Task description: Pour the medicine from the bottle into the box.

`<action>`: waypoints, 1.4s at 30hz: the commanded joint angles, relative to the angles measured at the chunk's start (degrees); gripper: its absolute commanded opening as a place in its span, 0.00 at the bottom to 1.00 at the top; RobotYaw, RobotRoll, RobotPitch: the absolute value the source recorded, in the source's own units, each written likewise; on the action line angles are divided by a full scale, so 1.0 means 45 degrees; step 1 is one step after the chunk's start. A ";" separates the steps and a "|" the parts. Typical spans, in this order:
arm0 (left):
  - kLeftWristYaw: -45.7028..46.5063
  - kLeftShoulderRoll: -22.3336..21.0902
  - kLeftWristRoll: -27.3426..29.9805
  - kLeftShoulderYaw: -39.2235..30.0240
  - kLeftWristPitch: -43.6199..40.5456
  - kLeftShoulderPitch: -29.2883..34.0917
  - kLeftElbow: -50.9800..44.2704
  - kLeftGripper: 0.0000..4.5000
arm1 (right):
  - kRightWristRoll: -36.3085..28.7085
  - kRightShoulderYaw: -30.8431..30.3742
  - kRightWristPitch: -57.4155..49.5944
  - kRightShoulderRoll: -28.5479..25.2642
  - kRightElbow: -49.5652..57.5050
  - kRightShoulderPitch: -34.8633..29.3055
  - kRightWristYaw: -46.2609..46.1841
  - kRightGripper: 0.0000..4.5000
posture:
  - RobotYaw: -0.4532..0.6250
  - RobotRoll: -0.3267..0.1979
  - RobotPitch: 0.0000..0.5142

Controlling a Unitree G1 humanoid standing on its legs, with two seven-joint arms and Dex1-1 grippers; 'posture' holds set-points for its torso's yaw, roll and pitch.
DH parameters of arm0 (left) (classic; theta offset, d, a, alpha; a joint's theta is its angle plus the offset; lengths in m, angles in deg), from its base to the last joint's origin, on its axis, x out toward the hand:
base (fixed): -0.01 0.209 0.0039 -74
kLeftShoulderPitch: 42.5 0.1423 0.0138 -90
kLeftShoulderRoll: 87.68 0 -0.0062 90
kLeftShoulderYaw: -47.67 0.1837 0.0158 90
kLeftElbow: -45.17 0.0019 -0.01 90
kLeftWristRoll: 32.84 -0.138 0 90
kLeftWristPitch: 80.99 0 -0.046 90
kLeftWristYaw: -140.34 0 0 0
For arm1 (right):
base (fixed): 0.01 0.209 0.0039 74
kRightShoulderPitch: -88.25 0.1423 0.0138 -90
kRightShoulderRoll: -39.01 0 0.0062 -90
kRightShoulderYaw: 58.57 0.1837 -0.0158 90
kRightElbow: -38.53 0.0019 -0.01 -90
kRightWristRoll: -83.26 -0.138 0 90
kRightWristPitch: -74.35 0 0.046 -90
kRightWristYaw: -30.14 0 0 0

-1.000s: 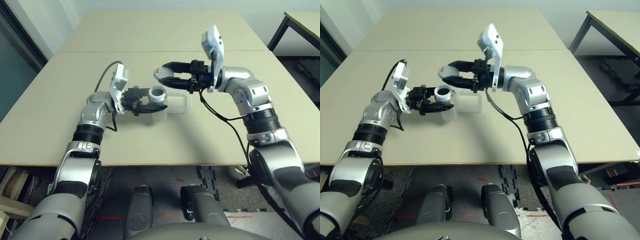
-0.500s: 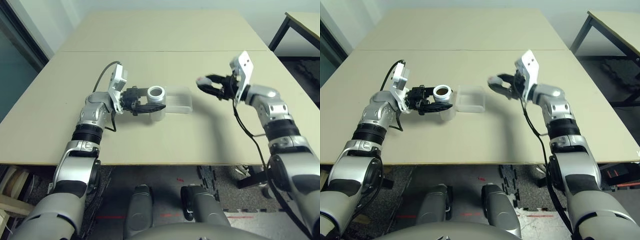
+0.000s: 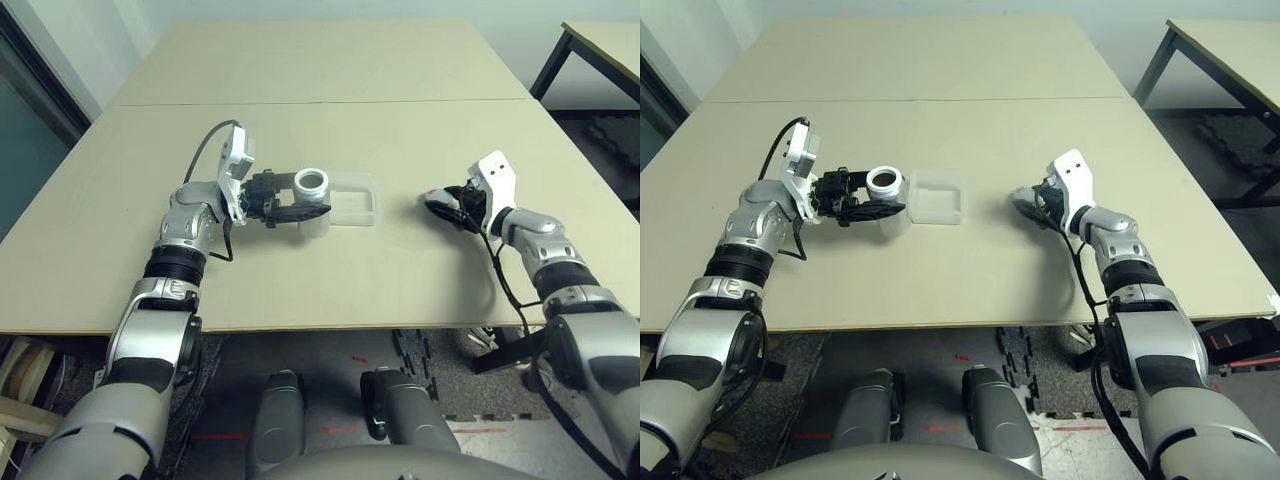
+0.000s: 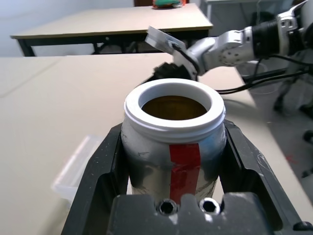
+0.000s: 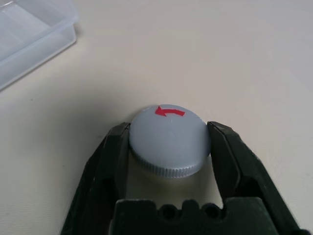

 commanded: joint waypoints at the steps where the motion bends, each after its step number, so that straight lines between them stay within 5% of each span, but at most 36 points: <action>1: 0.0497 -0.0100 -0.0495 0.0012 0.0373 -0.0287 0.0483 0.60 | 0.0225 -0.0074 -0.0061 0.0022 -0.0142 0.0267 0.0352 0.93 | 0.37 0.62 0.18; 2: 0.0651 -0.0092 -0.0607 0.0016 0.0550 -0.0357 0.0573 0.60 | 0.0275 -0.0116 -0.0139 -0.0030 -0.0079 0.0297 0.0553 1.00 | 0.37 0.62 0.18; 18: 0.6853 0.0134 -0.5090 0.1389 0.4487 -0.2942 0.3700 0.60 | -0.0814 -0.0202 -0.3312 -0.1024 0.5875 -0.0488 0.4081 1.00 | 0.35 0.62 0.18; 26: 1.0916 0.0090 -1.0820 0.5594 0.6817 -0.5881 0.5889 0.60 | -0.1212 -0.0229 -0.3918 -0.0888 0.6818 -0.0611 0.3952 1.00 | 0.36 0.62 0.15; 34: 1.3922 0.1189 -1.7069 1.1350 0.7547 -0.8503 0.7406 0.60 | -0.1529 -0.0129 -0.4121 -0.0644 0.7049 -0.0588 0.3768 1.00 | 0.34 0.62 0.13; 37: 1.4234 0.1642 -1.8121 1.2433 0.7611 -0.8814 0.7692 0.60 | -0.1607 -0.0098 -0.4204 -0.0646 0.7314 -0.0780 0.3678 1.00 | 0.33 0.62 0.13; 42: 1.4162 0.2106 -1.8108 1.2354 0.7040 -0.9044 0.8091 0.60 | -0.1891 -0.0007 -0.4501 -0.0658 0.7924 -0.1114 0.3507 1.00 | 0.31 0.62 0.14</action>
